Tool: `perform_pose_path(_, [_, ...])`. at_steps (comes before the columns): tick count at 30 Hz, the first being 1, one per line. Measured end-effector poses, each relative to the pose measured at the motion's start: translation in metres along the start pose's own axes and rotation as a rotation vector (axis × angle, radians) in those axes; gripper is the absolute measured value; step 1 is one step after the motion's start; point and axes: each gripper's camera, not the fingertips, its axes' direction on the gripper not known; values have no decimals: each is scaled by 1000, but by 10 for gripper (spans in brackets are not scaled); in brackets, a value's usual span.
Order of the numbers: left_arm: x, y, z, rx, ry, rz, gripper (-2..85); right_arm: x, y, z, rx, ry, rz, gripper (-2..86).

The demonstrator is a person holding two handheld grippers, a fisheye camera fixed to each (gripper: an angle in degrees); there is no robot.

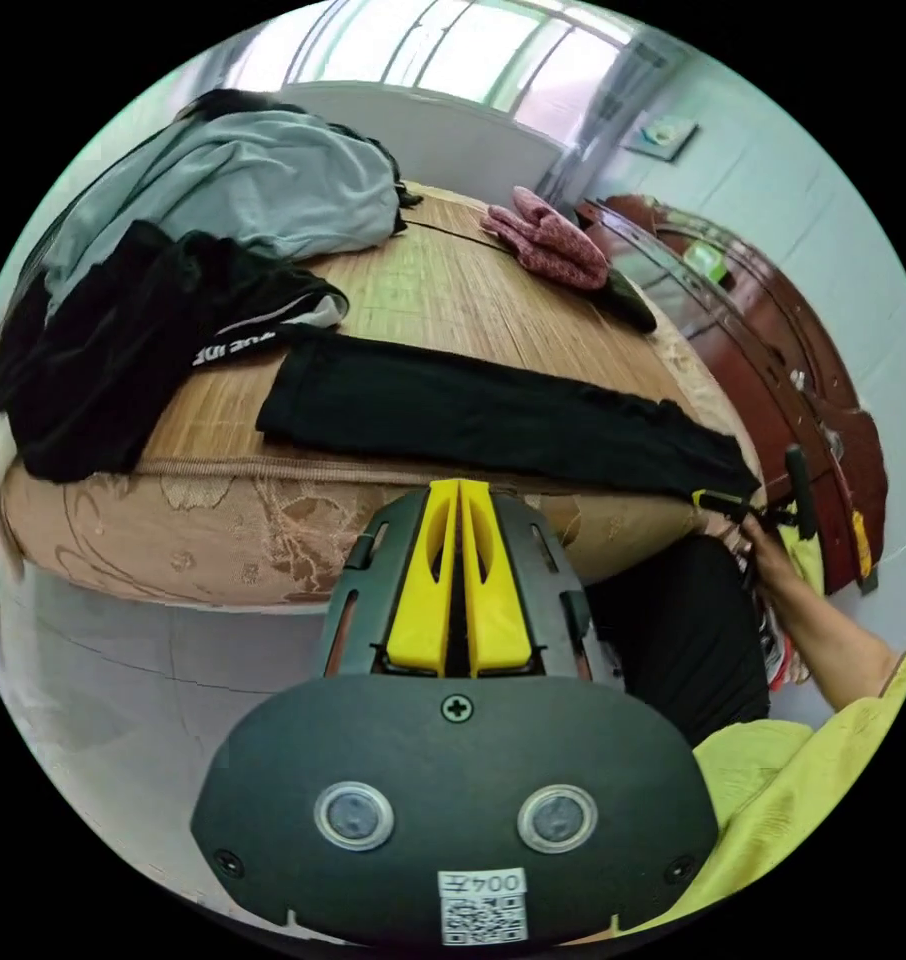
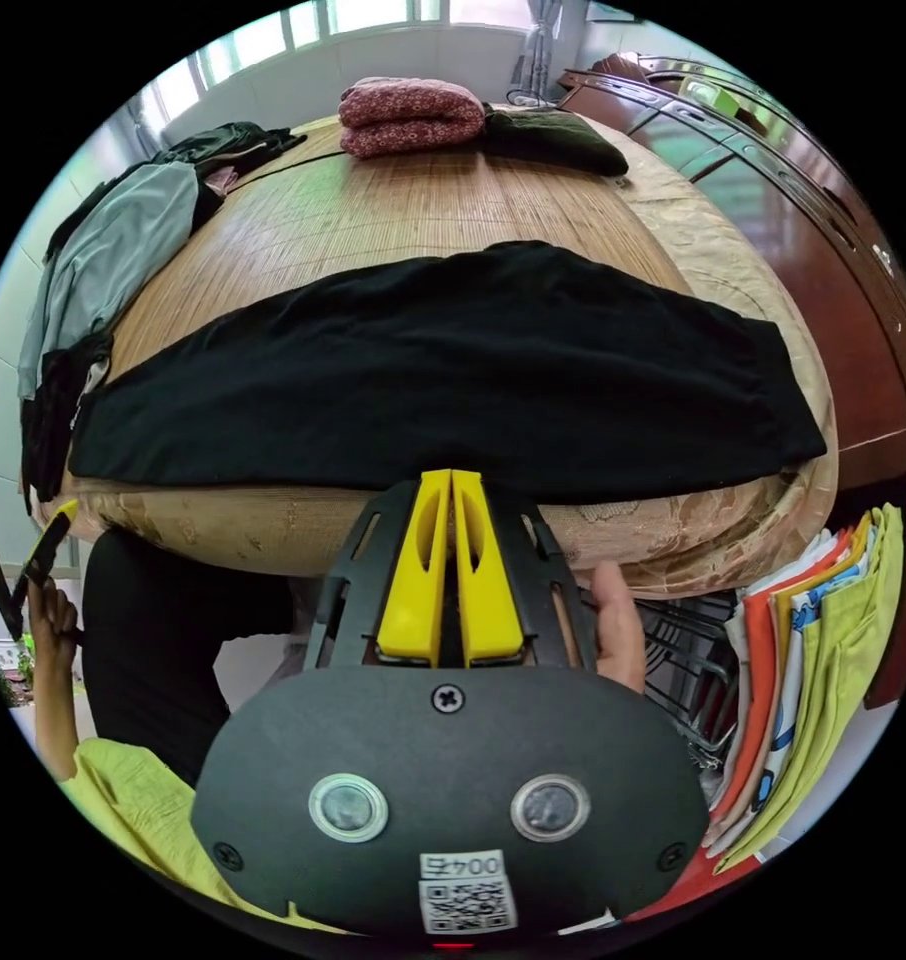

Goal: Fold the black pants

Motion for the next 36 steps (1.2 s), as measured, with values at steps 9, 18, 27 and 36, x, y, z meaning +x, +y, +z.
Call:
perform_pose_path(9, [-159, 10, -29, 97, 363, -483, 13, 4, -1, -7, -4, -103, 58, -7])
perform_pose_path(18, [-245, 13, -32, 127, 533, -724, 52, -6, -3, -13, -3, -85, 46, -7])
perform_pose_path(27, [-309, 24, -33, 163, 643, -916, 96, -9, -6, -16, -5, -107, 52, -7])
perform_pose_path(36, [-341, 23, -33, 170, 705, -955, 103, -16, -11, -18, -5, -93, 47, -7])
